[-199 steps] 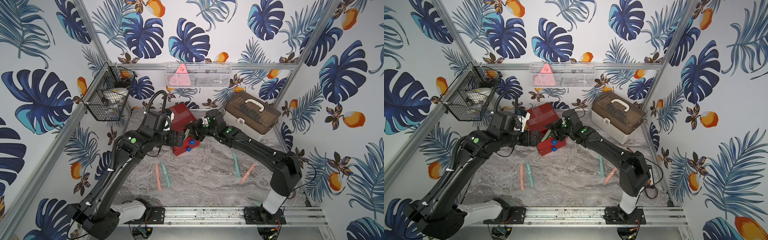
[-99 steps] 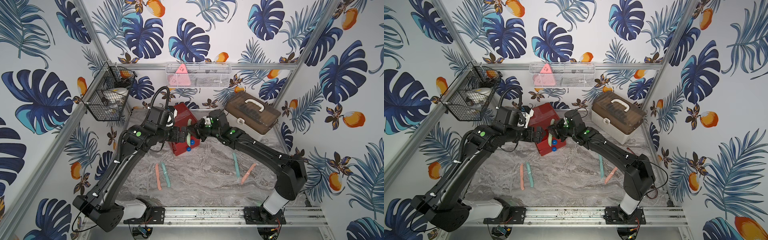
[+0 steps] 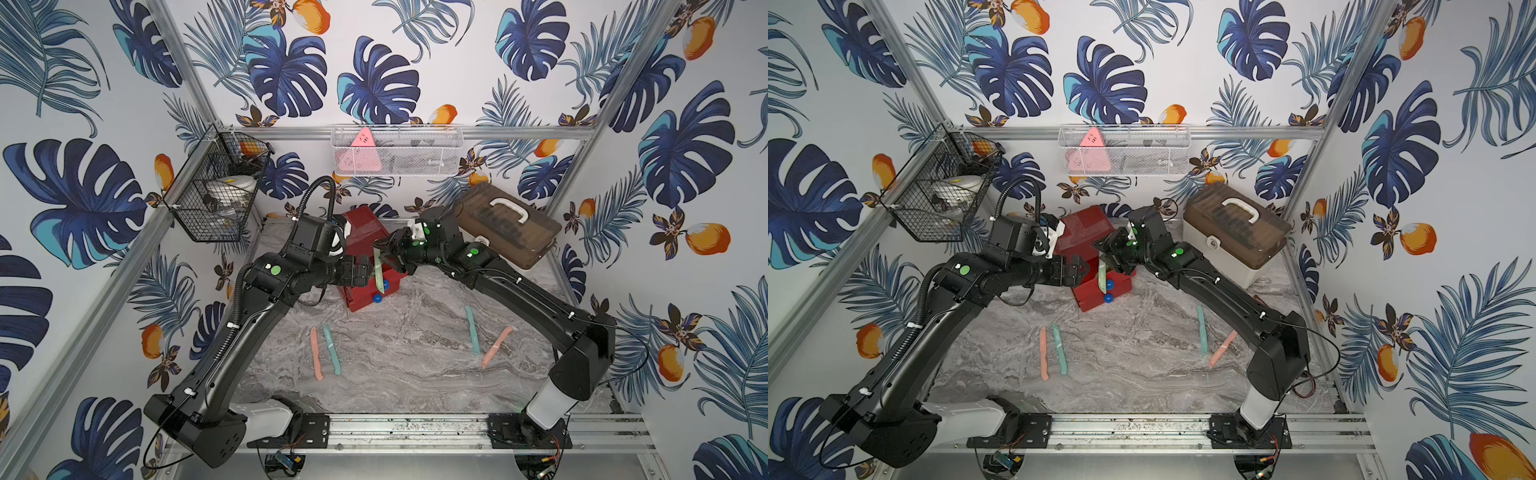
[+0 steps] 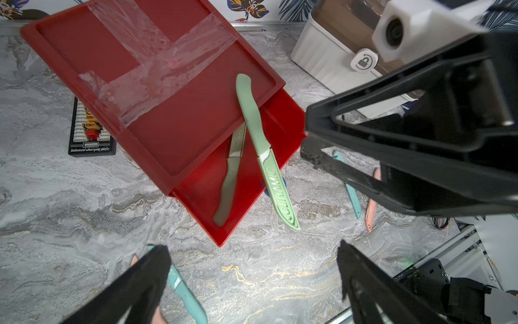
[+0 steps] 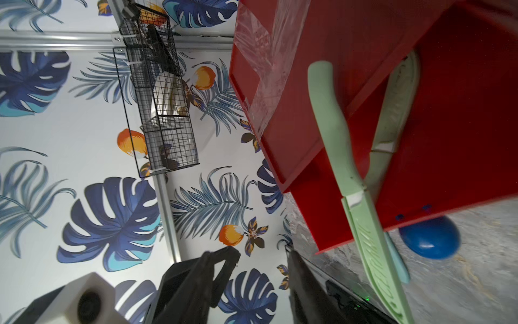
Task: Place the fruit knives into the drawer by color
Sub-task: Place the fruit knife in the drawer, then pick up the fruit knife from the drawer.
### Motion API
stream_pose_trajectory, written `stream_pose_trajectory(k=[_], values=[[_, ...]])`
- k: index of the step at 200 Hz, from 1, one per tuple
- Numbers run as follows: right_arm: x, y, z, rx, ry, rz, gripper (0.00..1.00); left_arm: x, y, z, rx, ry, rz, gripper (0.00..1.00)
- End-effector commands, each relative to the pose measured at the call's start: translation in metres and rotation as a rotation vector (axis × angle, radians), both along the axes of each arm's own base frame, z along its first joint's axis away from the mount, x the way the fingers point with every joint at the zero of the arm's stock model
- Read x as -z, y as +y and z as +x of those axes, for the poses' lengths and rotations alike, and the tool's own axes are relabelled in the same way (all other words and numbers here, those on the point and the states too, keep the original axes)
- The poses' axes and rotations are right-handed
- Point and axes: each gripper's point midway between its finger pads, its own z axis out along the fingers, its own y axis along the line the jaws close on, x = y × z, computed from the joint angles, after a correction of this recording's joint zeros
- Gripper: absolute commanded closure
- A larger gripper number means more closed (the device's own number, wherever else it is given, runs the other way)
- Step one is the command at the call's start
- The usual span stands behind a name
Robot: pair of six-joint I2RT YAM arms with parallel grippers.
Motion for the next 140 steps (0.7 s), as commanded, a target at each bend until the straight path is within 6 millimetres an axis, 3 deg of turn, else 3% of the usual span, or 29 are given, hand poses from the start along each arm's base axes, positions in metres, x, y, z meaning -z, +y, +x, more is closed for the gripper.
stream_pose_trajectory(k=[1, 37, 55, 85, 88, 96, 140], values=[[0.031, -0.009, -0.006, -0.095, -0.015, -0.219, 0.53, -0.005, -0.003, 0.003, 0.017, -0.025, -0.014, 0.01], [0.057, -0.009, -0.001, -0.239, -0.044, -0.433, 0.53, -0.005, -0.004, 0.006, 0.021, -0.024, -0.015, 0.01], [0.061, -0.016, 0.004, -0.265, -0.075, -0.528, 0.54, -0.007, -0.003, 0.006, 0.02, -0.03, -0.011, 0.01], [0.057, -0.021, 0.007, -0.284, -0.129, -0.579, 0.53, -0.003, -0.004, 0.007, 0.023, -0.021, -0.009, 0.01], [0.069, -0.02, 0.01, -0.292, -0.112, -0.597, 0.53, -0.002, -0.004, 0.007, 0.022, -0.019, -0.008, 0.01], [0.074, -0.019, 0.011, -0.303, -0.11, -0.609, 0.53, -0.003, -0.004, 0.007, 0.022, -0.021, -0.009, 0.01], [0.086, -0.012, 0.015, -0.355, -0.143, -0.626, 0.51, 0.0, -0.005, 0.008, 0.022, -0.014, -0.015, 0.01]])
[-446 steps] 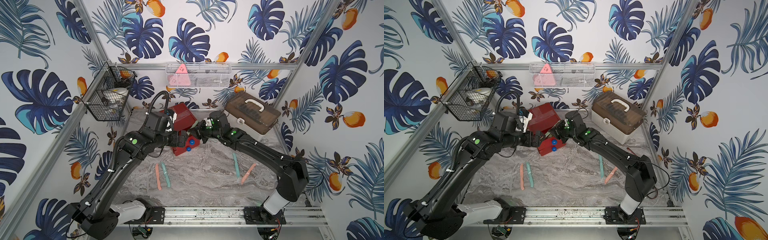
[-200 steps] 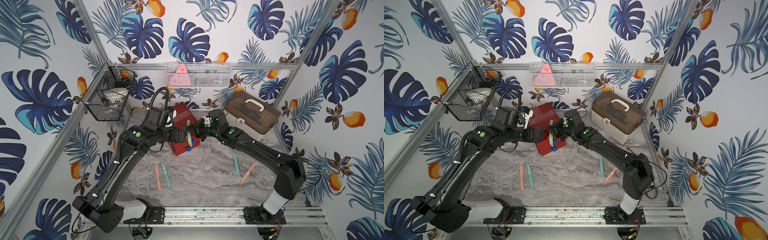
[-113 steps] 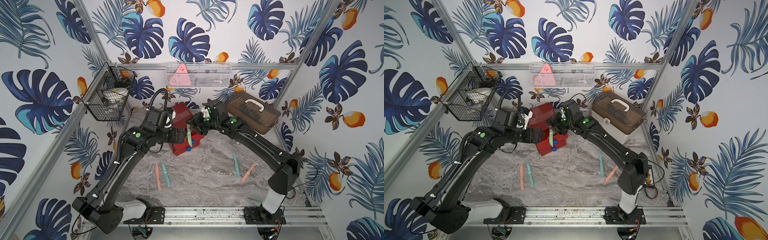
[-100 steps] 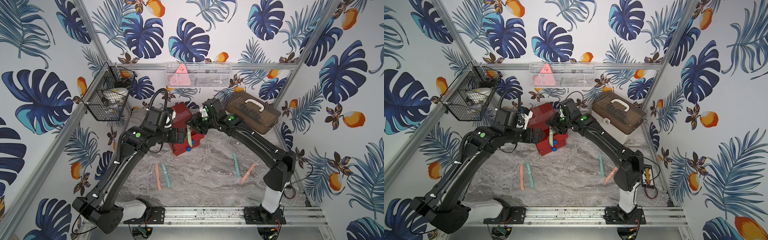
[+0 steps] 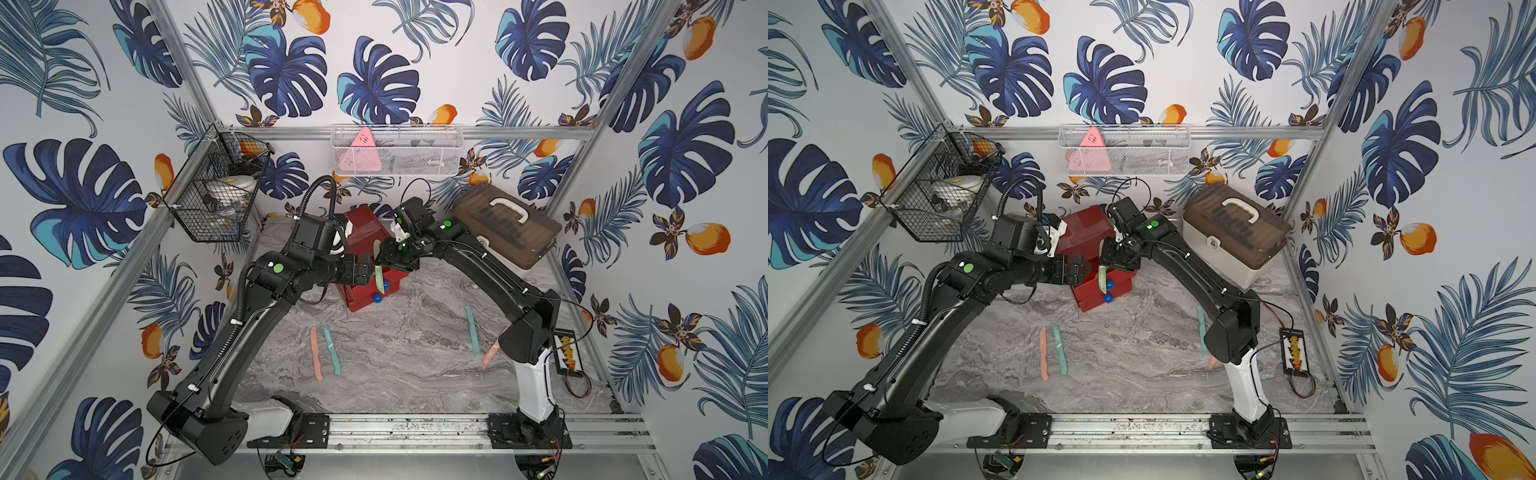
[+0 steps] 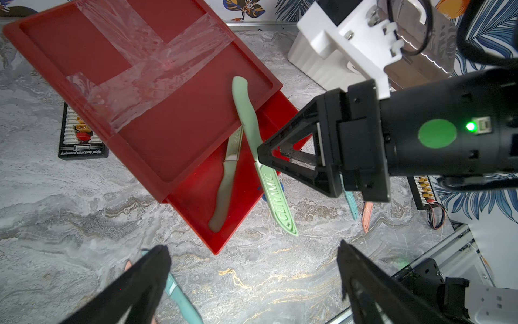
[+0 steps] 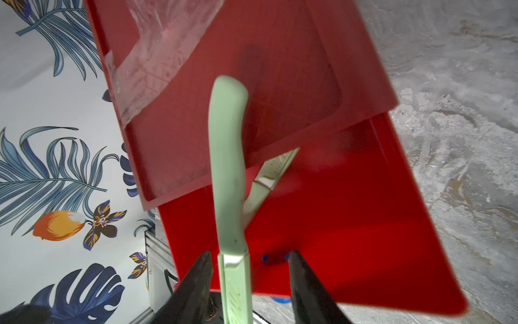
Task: Place the fruit knives into the drawer by color
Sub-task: Pick up the fruit knife from the drawer.
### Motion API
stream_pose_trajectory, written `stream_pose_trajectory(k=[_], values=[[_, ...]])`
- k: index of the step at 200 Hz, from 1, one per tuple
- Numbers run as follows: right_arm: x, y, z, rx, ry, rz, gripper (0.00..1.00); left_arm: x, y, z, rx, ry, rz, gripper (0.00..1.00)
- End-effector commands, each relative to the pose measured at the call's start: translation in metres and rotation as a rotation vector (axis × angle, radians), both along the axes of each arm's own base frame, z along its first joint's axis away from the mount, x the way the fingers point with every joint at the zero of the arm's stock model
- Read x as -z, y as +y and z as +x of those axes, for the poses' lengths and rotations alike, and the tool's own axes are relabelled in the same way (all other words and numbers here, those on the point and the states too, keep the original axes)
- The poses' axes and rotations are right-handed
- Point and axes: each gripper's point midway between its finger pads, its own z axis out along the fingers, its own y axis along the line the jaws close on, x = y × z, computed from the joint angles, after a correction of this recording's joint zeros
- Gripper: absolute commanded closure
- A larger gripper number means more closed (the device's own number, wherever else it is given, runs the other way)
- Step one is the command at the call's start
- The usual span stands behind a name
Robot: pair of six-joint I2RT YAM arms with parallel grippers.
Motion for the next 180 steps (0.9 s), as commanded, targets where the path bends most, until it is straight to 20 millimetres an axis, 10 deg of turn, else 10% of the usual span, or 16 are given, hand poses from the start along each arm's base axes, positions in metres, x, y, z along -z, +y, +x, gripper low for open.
stream_pose_trajectory(k=[1, 59, 119, 180], values=[[0.008, -0.001, -0.001, -0.054, -0.018, -0.044, 0.51, -0.002, -0.001, 0.003, 0.014, -0.016, 0.001, 0.01], [-0.001, 0.007, 0.008, -0.095, -0.093, -0.022, 0.56, 0.005, 0.001, 0.001, 0.006, 0.001, -0.003, 0.01], [-0.007, 0.021, 0.007, -0.088, -0.07, 0.06, 0.91, 0.007, 0.003, 0.002, -0.002, 0.007, -0.007, 0.01], [-0.028, -0.019, -0.011, 0.266, 0.072, 0.144, 1.0, 0.005, 0.003, 0.003, -0.003, 0.003, -0.019, 0.01]])
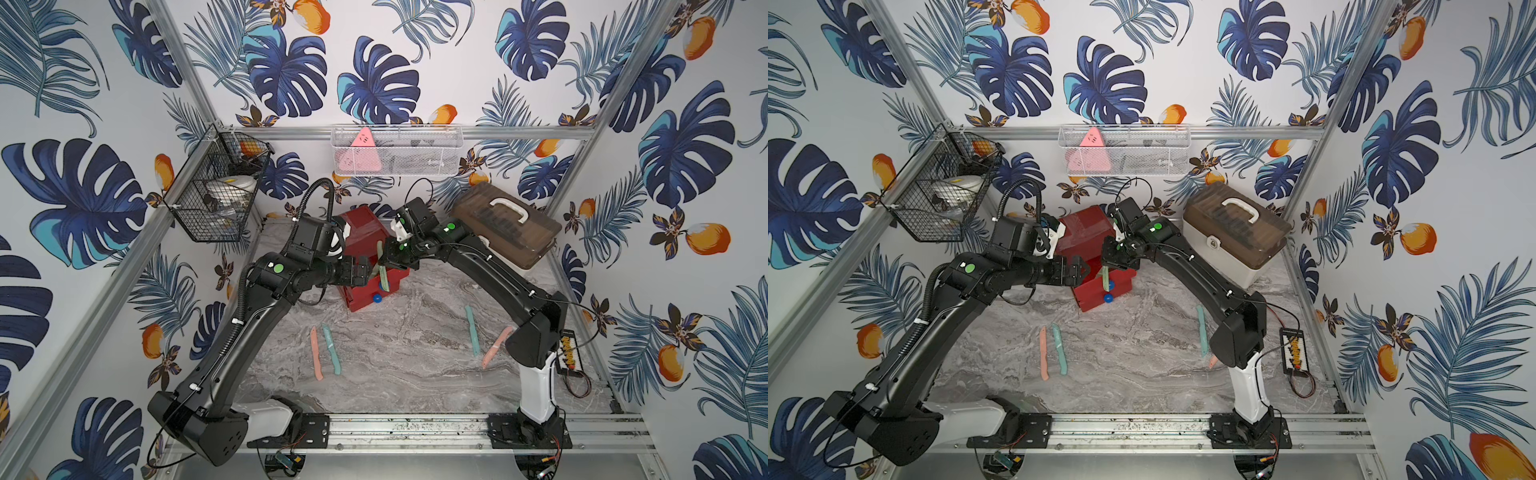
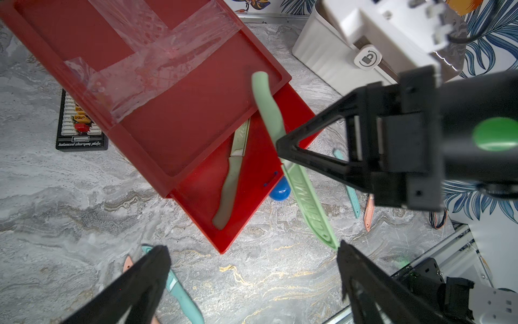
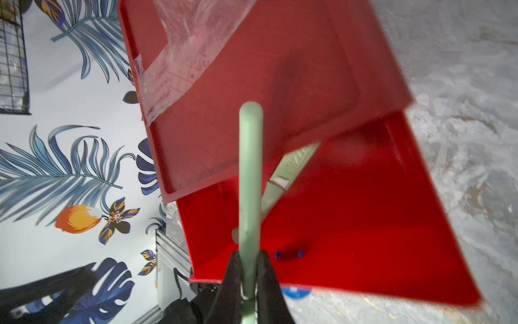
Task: Place the fruit knives into the drawer by color
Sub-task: Pick up the fruit knife from the drawer, then place the fruit knife in the drawer.
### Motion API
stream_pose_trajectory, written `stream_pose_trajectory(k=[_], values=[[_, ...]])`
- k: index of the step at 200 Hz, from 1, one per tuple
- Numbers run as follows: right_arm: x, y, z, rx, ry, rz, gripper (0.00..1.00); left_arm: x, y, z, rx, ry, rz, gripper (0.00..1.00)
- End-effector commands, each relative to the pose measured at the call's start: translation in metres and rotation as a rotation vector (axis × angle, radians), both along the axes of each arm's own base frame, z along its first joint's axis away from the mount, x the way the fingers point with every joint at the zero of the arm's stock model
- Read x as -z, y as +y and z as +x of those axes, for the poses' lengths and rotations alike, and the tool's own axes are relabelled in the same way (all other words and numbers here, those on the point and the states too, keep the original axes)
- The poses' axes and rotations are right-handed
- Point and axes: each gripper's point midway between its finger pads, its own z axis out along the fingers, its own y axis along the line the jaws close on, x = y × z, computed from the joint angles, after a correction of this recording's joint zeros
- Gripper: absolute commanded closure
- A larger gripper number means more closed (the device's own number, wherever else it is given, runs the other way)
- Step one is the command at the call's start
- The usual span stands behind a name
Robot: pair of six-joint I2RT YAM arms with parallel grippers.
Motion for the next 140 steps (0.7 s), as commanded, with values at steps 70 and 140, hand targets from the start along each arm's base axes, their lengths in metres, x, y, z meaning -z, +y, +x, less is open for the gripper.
stream_pose_trajectory(k=[70, 140], values=[[0.007, -0.004, -0.001, 0.485, 0.396, 0.294, 1.0, -0.008, -0.003, 0.001, 0.009, -0.026, -0.025, 0.01], [0.011, 0.007, 0.02, 0.493, 0.419, 0.337, 1.0, -0.006, -0.002, -0.002, 0.014, -0.024, -0.02, 0.01]])
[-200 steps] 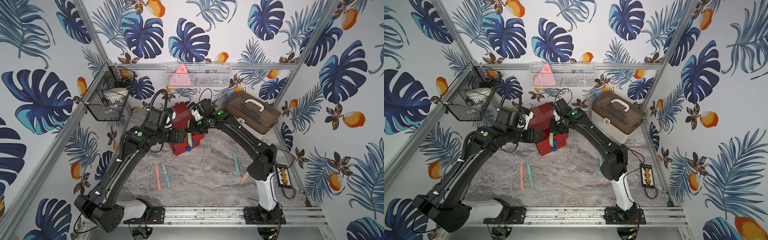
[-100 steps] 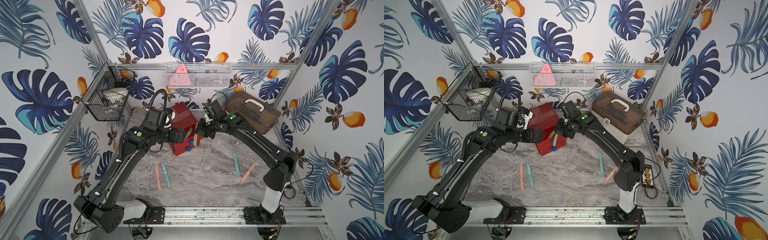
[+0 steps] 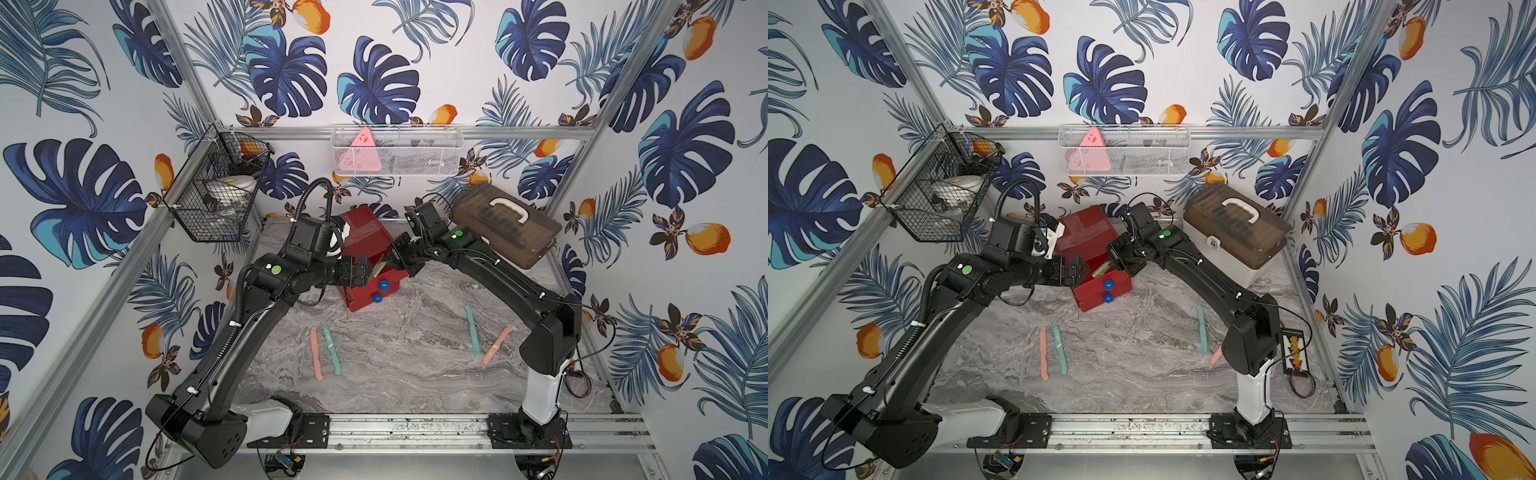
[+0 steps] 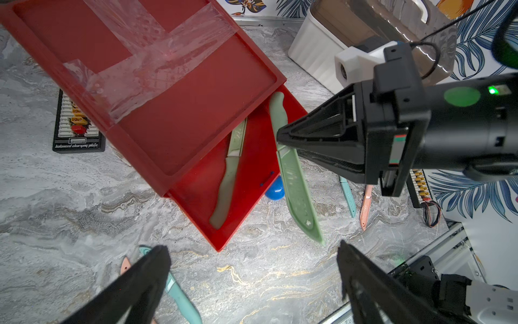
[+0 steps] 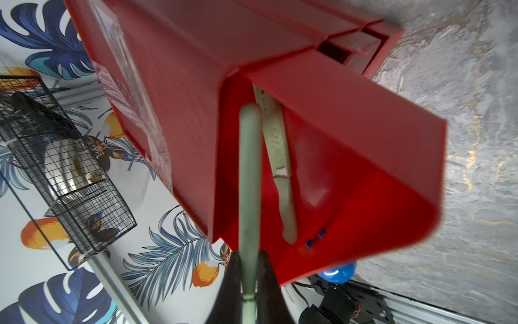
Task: Place the fruit knives into the drawer by color
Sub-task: Place the fruit knife in the drawer.
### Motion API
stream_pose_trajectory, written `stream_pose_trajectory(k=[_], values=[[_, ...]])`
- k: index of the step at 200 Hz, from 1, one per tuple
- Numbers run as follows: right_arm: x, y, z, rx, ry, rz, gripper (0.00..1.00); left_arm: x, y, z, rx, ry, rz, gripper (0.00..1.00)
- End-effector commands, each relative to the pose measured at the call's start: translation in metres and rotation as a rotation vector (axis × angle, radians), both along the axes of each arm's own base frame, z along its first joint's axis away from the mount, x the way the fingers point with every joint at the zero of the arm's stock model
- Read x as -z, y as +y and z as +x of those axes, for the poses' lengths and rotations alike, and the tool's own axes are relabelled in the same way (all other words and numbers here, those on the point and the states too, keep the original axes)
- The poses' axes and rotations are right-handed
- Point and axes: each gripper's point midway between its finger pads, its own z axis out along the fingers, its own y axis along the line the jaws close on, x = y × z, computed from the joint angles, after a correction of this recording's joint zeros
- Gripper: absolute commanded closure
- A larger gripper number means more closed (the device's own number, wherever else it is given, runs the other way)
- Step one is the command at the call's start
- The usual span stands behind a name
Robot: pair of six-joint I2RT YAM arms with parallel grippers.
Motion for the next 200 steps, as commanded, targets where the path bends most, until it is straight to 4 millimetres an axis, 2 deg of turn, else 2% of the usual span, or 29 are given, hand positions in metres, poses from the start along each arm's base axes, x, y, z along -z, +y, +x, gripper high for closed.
stream_pose_trajectory(k=[1, 25, 36, 52, 79, 87, 111, 137, 151, 161, 173, 186, 200], values=[[0.0, 0.007, 0.007, 0.019, 0.016, 0.046, 1.0, -0.002, -0.001, 0.002, 0.007, -0.015, -0.008, 0.01], [0.005, 0.015, 0.011, 0.013, 0.031, 0.078, 1.0, -0.003, -0.002, 0.003, 0.008, -0.018, -0.005, 0.01], [0.002, 0.019, 0.013, 0.011, 0.021, 0.099, 0.85, -0.005, -0.003, 0.005, 0.008, -0.021, -0.009, 0.01], [-0.007, 0.025, 0.019, 0.008, -0.013, 0.14, 0.7, -0.007, -0.005, 0.009, 0.011, -0.024, -0.018, 0.01], [-0.02, 0.03, 0.022, -0.011, -0.054, 0.177, 0.61, -0.01, -0.011, 0.018, 0.016, -0.024, -0.03, 0.01], [-0.022, 0.029, 0.021, -0.015, -0.055, 0.181, 0.61, -0.011, -0.013, 0.021, 0.017, -0.024, -0.037, 0.01], [-0.039, 0.02, 0.016, -0.028, -0.115, 0.185, 0.74, -0.014, -0.02, 0.034, 0.017, -0.022, -0.056, 0.01], [-0.064, -0.006, 0.003, -0.033, -0.225, 0.176, 0.89, -0.018, -0.03, 0.057, 0.011, -0.022, -0.074, 0.02], [-0.068, -0.023, -0.007, -0.021, -0.272, 0.156, 0.92, -0.018, -0.037, 0.072, 0.005, -0.016, -0.092, 0.06], [-0.058, -0.033, -0.015, -0.009, -0.268, 0.14, 0.94, -0.016, -0.042, 0.081, 0.005, -0.009, -0.106, 0.16], [-0.043, -0.043, -0.021, 0.01, -0.242, 0.14, 0.97, -0.01, -0.048, 0.092, 0.004, 0.008, -0.118, 0.33], [-0.024, -0.049, -0.025, 0.022, -0.203, 0.151, 1.0, -0.001, -0.051, 0.102, 0.001, 0.026, -0.122, 0.65], [-0.007, -0.054, -0.026, 0.027, -0.177, 0.149, 1.0, 0.008, -0.051, 0.111, -0.004, 0.038, -0.116, 0.9]])
